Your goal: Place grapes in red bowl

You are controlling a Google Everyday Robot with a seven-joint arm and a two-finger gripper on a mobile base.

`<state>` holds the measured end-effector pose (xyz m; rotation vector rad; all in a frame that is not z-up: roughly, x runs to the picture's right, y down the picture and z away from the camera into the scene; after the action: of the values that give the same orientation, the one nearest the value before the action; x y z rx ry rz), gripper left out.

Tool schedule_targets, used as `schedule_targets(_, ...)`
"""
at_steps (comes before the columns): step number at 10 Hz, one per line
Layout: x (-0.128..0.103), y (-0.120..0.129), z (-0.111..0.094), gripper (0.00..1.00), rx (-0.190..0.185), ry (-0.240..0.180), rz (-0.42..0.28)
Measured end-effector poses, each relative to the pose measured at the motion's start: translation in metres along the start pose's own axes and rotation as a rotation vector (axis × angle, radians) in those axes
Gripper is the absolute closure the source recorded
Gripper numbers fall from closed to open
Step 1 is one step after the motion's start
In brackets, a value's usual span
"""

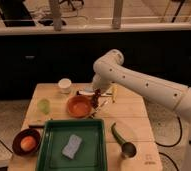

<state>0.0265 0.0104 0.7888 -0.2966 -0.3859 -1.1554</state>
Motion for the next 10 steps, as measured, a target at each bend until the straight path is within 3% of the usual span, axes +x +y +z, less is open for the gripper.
schedule_targets(10,0.005,-0.015,0.020,0.98,-0.020,-0.026,-0.084)
